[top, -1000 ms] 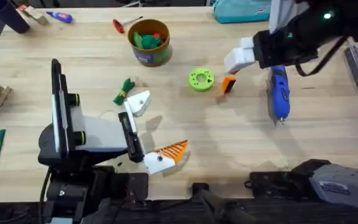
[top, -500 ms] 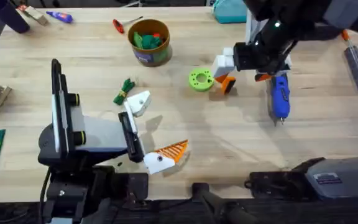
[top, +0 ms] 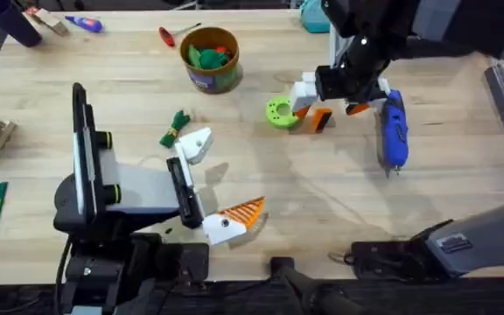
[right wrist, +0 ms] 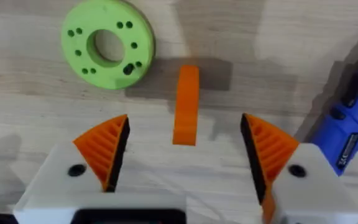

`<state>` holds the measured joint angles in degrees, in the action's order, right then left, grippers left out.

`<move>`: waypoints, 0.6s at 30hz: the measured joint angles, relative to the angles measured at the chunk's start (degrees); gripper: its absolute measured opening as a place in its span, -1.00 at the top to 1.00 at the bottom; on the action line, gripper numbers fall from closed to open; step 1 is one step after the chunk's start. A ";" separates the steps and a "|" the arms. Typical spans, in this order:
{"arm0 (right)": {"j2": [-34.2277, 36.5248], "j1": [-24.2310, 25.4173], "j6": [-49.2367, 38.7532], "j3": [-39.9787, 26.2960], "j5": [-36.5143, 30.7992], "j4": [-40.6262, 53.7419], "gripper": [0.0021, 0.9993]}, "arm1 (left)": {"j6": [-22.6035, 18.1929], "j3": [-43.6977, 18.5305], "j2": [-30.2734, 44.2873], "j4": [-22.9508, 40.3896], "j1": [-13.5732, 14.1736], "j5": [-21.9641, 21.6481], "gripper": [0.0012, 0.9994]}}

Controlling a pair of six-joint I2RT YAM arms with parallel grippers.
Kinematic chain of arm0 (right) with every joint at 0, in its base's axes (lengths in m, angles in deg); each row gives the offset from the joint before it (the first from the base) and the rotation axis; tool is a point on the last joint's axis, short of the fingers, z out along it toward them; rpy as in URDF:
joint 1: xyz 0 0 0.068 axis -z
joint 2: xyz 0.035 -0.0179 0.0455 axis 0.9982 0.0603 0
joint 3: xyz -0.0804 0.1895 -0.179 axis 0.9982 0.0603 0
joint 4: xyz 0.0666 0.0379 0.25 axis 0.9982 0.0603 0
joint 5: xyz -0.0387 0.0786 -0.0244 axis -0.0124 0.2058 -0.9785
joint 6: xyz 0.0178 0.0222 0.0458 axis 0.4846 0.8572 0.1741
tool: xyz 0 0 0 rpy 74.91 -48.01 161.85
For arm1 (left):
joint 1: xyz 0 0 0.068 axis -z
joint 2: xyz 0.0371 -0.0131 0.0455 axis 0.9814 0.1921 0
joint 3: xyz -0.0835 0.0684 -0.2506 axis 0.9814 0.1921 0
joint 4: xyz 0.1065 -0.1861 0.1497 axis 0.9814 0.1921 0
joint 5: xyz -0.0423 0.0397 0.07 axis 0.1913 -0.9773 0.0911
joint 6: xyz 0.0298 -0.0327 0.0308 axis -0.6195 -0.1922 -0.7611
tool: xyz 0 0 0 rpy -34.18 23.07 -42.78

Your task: Pick up the gripper from the table and insert it into the empty holder that is missing its gripper. Then pick up a screw, insert it into the mounting hole, and use the screwdriver to tighten it. Finally, clean up the table by picking up the vegetable and placing it into the bucket.

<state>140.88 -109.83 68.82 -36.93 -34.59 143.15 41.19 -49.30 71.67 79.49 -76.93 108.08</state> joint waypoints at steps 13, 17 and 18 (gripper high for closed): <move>0.91 0.22 -0.68 0.00 0.13 -0.05 -0.99 | 0.00 0.00 0.00 -0.02 0.00 0.02 -0.98; 1.97 0.22 -1.97 0.00 0.13 -0.16 -0.99 | 0.00 0.00 0.00 -0.02 0.00 0.00 -0.97; 2.17 0.22 -2.13 0.00 0.13 -0.18 -0.99 | 0.00 0.00 0.00 -0.02 0.00 0.02 -0.97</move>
<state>143.06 -109.61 66.69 -36.93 -34.46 142.98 41.19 -49.30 71.67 79.47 -76.93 108.10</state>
